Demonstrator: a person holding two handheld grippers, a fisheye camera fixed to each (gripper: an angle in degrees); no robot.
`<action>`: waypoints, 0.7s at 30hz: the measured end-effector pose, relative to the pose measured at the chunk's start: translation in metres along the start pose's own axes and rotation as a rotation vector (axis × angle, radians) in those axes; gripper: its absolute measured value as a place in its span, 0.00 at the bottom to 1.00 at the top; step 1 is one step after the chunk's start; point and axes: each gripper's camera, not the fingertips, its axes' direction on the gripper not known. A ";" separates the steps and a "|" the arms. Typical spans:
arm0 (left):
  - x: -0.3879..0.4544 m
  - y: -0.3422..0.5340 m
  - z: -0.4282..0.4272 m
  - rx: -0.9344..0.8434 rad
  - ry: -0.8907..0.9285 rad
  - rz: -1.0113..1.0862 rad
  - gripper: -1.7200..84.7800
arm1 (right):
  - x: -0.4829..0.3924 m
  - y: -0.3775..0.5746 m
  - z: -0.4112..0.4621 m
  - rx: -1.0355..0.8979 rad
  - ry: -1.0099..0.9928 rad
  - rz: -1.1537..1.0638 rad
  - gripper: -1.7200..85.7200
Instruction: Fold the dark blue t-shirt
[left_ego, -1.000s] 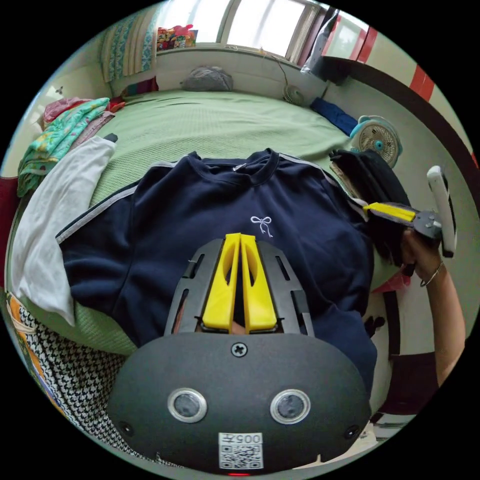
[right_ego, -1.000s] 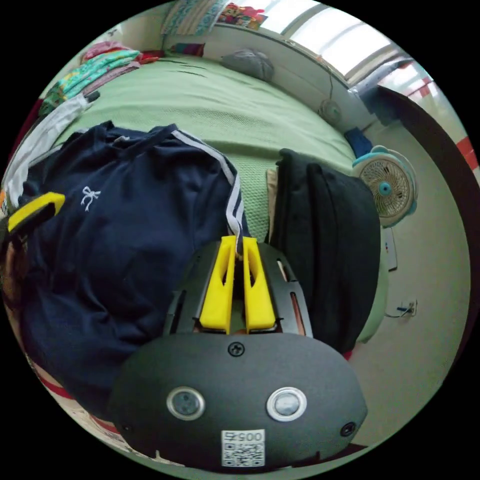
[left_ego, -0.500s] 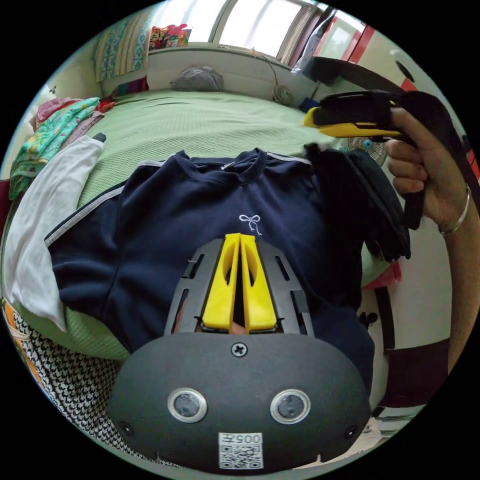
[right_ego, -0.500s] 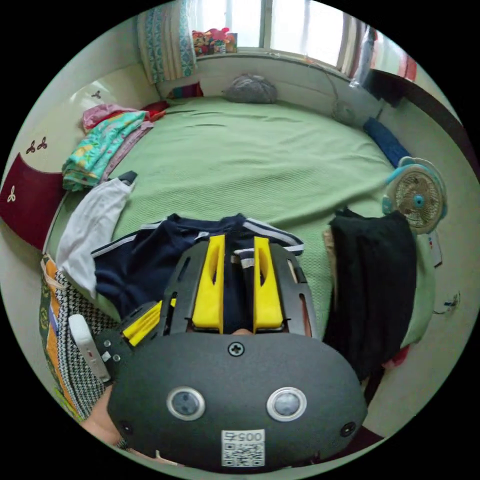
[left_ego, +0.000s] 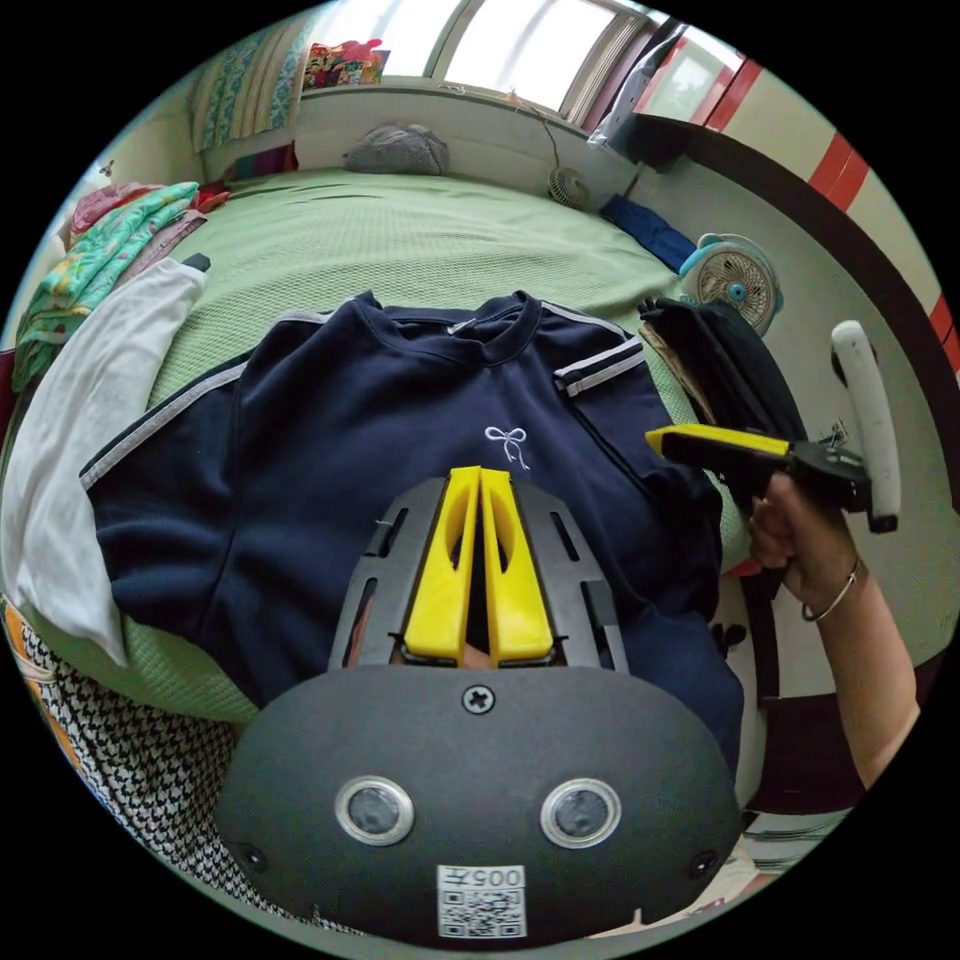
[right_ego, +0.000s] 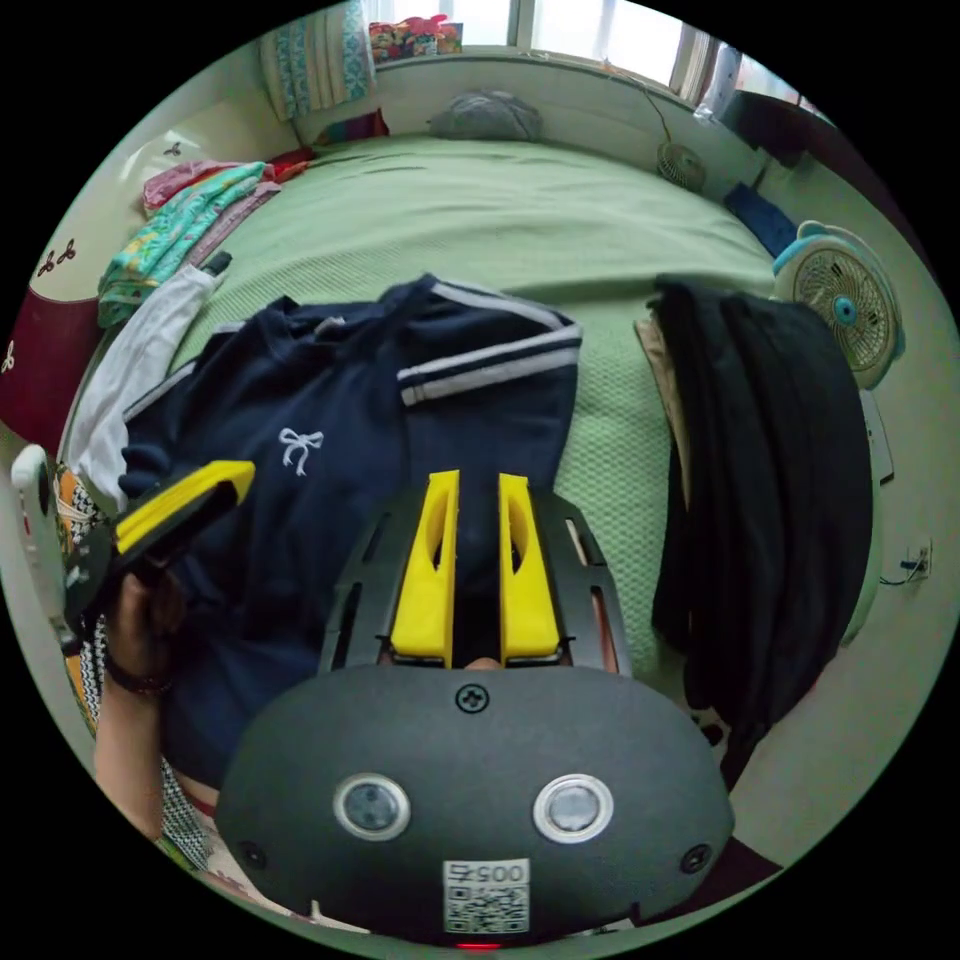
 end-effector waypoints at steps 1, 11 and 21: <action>0.000 -0.001 -0.002 -0.001 -0.001 0.000 0.01 | 0.001 0.002 0.003 -0.009 0.001 -0.006 0.09; -0.010 -0.013 -0.019 -0.006 0.004 -0.010 0.01 | -0.009 0.003 -0.011 0.105 0.022 -0.081 0.10; -0.038 -0.011 -0.068 0.184 0.079 -0.071 0.01 | -0.019 0.012 0.028 0.120 0.035 -0.097 0.11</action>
